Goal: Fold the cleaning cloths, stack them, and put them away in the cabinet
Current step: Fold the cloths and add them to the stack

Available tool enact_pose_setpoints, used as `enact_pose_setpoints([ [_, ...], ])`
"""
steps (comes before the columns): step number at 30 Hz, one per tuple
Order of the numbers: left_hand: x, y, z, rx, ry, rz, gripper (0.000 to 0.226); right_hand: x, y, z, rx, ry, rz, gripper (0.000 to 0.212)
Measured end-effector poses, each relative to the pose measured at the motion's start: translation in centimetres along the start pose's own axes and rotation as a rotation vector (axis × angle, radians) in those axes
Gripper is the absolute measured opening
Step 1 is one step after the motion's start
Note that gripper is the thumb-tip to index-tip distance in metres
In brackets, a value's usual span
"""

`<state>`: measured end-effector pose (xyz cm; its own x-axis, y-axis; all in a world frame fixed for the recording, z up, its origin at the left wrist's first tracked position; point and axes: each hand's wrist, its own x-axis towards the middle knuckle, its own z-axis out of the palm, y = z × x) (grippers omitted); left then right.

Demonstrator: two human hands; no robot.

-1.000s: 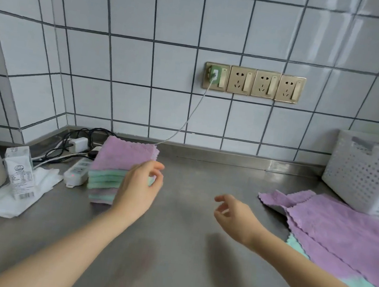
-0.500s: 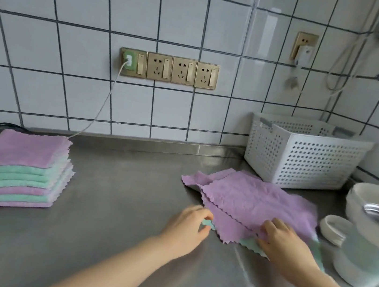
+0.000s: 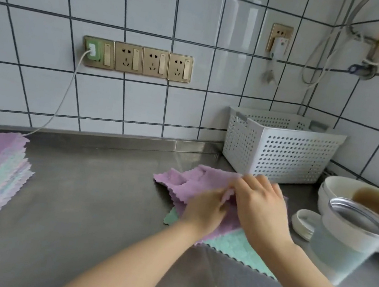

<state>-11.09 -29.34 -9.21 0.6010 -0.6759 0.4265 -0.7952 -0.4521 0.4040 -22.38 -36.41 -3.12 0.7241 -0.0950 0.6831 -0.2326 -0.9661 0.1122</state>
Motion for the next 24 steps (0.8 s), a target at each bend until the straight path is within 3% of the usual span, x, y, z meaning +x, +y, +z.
enact_pose_setpoints([
  [3, 0.8, -2.1, -1.1, -0.174, 0.246, -0.154, 0.028, 1.7, -0.4, -1.4, 0.112, 0.153, 0.061, 0.012],
  [10, -0.5, -8.3, -8.7, -0.343, 0.442, -0.288, 0.043, 3.5, 1.3, -3.4, 0.464, 0.275, 0.303, 0.019],
  [13, -1.3, -7.4, -14.2, -0.436, 0.529, -0.221, 0.045, 4.7, 0.6, -5.1, 0.581, 0.352, 0.391, 0.019],
  [18, -5.7, -5.6, -22.7, -0.637, 0.463, -0.096, 0.041, 6.4, -2.6, -7.6, 0.851, 0.390, 0.456, 0.012],
  [22, -10.8, -6.6, -27.2, -0.851, 0.399, -0.152, 0.032, 6.1, -6.0, -7.7, 1.119, 0.240, 0.418, 0.015],
  [24, -13.2, -8.1, -28.5, -0.846, 0.383, -0.222, 0.021, 6.0, -7.5, -7.5, 1.224, 0.170, 0.417, 0.013],
])
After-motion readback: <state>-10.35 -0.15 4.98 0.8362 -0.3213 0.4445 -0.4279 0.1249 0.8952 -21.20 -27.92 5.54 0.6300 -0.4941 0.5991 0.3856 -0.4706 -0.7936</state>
